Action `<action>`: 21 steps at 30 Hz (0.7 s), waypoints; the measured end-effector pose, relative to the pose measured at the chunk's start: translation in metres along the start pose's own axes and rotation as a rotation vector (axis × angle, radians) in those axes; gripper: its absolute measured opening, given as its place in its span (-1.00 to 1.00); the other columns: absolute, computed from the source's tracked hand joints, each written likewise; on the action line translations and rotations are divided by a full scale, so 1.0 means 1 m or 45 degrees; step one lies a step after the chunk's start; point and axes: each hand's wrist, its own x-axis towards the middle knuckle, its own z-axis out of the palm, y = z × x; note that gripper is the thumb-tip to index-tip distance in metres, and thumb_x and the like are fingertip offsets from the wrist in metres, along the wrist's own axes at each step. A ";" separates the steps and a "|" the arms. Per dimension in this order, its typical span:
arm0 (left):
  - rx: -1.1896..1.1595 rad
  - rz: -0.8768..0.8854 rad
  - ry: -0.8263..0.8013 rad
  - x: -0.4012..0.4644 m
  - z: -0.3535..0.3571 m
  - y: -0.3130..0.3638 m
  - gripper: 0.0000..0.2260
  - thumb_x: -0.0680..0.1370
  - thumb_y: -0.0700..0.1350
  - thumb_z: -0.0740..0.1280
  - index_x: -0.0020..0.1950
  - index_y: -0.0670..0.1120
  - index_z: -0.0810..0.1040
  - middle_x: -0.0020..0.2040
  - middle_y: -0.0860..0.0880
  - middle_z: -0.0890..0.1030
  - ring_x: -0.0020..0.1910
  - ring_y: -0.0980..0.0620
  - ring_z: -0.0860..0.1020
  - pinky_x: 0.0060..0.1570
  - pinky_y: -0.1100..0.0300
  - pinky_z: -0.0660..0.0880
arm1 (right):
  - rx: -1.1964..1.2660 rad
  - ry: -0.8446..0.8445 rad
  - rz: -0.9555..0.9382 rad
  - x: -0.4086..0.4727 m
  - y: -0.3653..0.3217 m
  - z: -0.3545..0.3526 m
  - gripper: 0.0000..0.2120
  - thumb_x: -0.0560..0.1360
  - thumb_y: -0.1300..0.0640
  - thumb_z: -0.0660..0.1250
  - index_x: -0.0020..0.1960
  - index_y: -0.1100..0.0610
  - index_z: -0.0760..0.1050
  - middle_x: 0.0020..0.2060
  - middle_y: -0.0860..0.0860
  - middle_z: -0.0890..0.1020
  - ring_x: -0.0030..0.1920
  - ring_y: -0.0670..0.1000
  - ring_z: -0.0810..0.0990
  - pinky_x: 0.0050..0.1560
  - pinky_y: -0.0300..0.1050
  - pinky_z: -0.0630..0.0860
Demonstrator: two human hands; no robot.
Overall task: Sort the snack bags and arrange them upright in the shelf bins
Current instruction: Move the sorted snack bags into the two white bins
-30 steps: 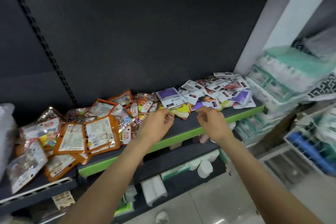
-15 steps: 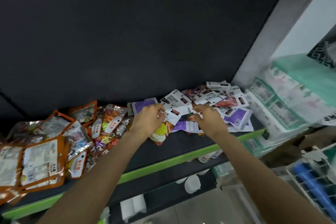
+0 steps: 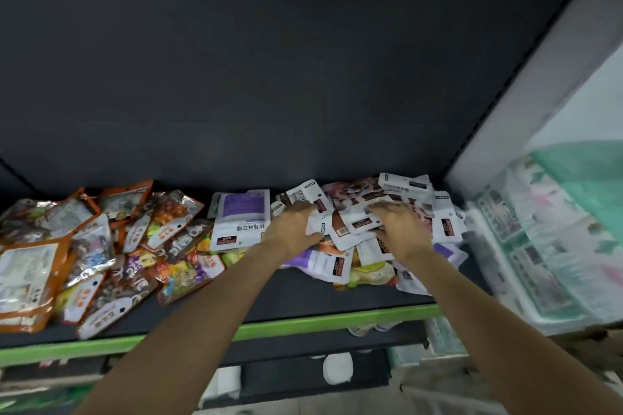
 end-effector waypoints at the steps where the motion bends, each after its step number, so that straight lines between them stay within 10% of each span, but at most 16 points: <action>1: -0.039 -0.046 -0.005 0.004 0.002 0.001 -0.47 0.56 0.01 0.29 0.50 -0.06 0.25 0.43 -0.09 0.35 0.36 -0.08 0.38 0.32 0.05 0.35 | -0.025 0.023 -0.029 0.003 0.003 0.002 -0.57 0.52 0.16 0.33 0.37 -0.03 0.42 0.31 -0.01 0.49 0.31 0.07 0.42 0.33 -0.07 0.34; 8: -0.179 -0.203 0.037 0.032 0.003 0.009 -0.48 0.61 0.05 0.21 0.51 -0.10 0.18 0.50 -0.11 0.25 0.46 -0.07 0.24 0.37 0.17 0.16 | 0.284 0.157 -0.002 0.009 0.025 -0.011 -0.74 0.55 0.04 0.29 -0.31 -0.03 0.52 -0.33 -0.05 0.59 -0.24 0.03 0.56 -0.30 -0.15 0.39; 14: -0.126 -0.329 -0.060 0.057 0.023 0.012 -0.23 0.51 0.21 0.30 0.55 -0.11 0.05 0.53 -0.10 0.17 0.49 -0.08 0.17 0.43 0.07 0.19 | 0.298 0.347 0.002 0.015 0.034 -0.025 -0.79 0.56 0.02 0.28 0.08 0.06 0.63 -0.17 0.09 0.68 -0.16 0.10 0.62 -0.27 -0.19 0.37; 21: 0.054 -0.207 0.266 0.042 0.026 0.023 -0.70 0.60 0.05 0.22 0.22 -0.11 0.47 0.08 -0.14 0.59 0.10 -0.12 0.53 -0.08 0.12 0.46 | 0.237 0.291 0.011 0.021 0.030 -0.025 -0.77 0.58 0.01 0.21 0.10 0.05 0.59 -0.10 0.06 0.66 -0.11 0.06 0.58 -0.25 -0.22 0.31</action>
